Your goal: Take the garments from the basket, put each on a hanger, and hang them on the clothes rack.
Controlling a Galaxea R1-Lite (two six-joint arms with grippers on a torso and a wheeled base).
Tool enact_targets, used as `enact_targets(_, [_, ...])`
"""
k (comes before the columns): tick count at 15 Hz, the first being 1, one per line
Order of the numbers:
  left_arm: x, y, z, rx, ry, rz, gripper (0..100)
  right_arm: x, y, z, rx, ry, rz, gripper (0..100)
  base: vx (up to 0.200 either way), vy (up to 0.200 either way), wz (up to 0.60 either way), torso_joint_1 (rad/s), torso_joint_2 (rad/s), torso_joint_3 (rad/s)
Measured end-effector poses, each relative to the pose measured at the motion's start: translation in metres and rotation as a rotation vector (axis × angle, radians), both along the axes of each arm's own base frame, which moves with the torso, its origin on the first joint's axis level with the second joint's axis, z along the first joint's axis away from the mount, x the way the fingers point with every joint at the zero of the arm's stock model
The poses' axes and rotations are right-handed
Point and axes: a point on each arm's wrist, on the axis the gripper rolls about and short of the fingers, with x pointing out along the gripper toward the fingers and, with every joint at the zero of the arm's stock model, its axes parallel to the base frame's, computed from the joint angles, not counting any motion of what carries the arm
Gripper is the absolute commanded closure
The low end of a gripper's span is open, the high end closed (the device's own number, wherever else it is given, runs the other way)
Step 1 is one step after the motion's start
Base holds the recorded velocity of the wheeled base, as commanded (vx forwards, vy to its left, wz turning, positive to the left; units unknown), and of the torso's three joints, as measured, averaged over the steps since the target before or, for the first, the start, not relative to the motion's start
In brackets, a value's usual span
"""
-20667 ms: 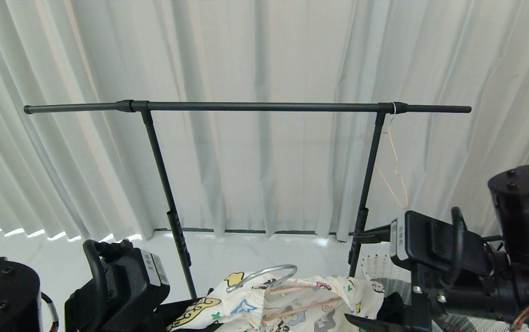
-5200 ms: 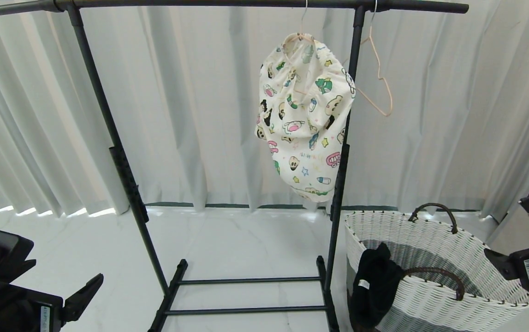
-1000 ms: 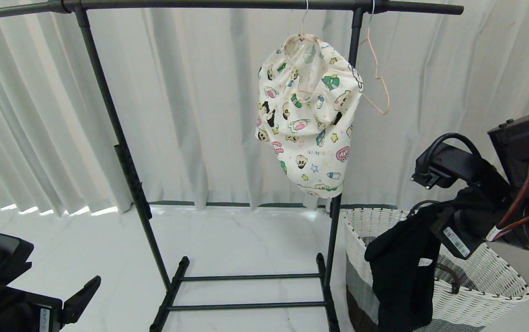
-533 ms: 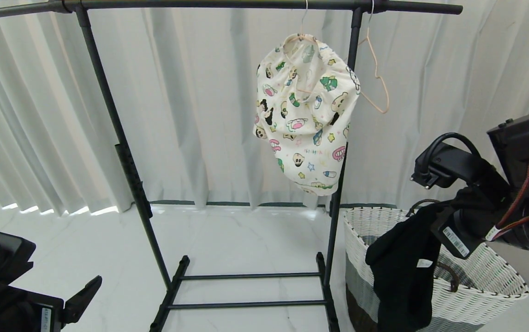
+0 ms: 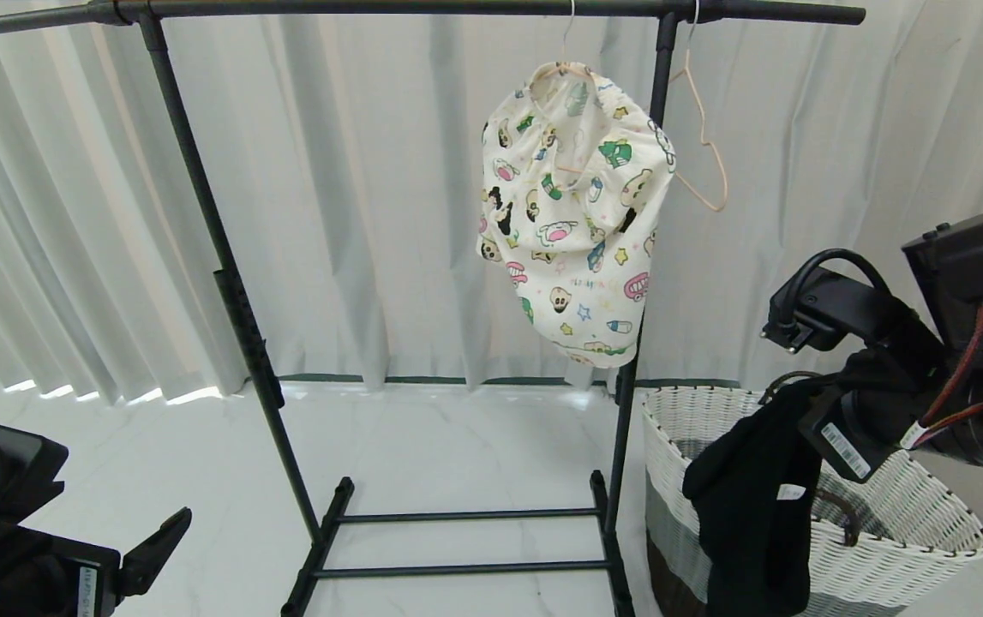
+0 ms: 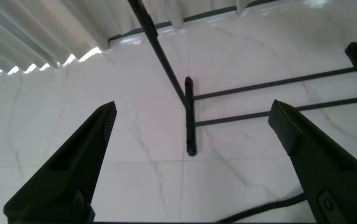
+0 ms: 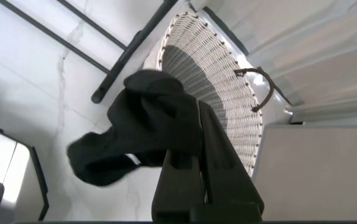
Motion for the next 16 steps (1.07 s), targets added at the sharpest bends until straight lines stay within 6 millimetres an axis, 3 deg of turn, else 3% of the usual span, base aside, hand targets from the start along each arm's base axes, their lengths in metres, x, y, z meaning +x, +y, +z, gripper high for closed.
enact_targets(6, [0.0, 0.0, -0.001, 0.0, 0.005, 0.0, 0, 0.0, 0.001, -0.001, 0.004, 0.003, 0.008, 100, 0.0, 0.2, 0.0, 0.002, 0.0, 0.003])
enact_targets(10, [-0.004, -0.004, -0.009, -0.006, 0.033, -0.041, 0, -0.007, 0.017, 0.004, 0.071, 0.001, 0.051, 100, 0.0, 0.0, 0.0, 0.0, 0.0, 0.0])
enact_targets(13, [-0.007, -0.018, -0.008, -0.065, 0.028, -0.253, 0, -0.01, 0.041, 0.016, 0.157, 0.003, 0.117, 100, 0.0, 0.0, 0.0, 0.0, 0.0, 0.0])
enact_targets(16, [-0.007, -0.04, 0.007, -0.18, -0.011, -0.451, 0, -0.009, 0.063, 0.028, 0.229, 0.01, 0.187, 100, 0.0, 0.0, 0.0, 0.0, 0.0, 0.0])
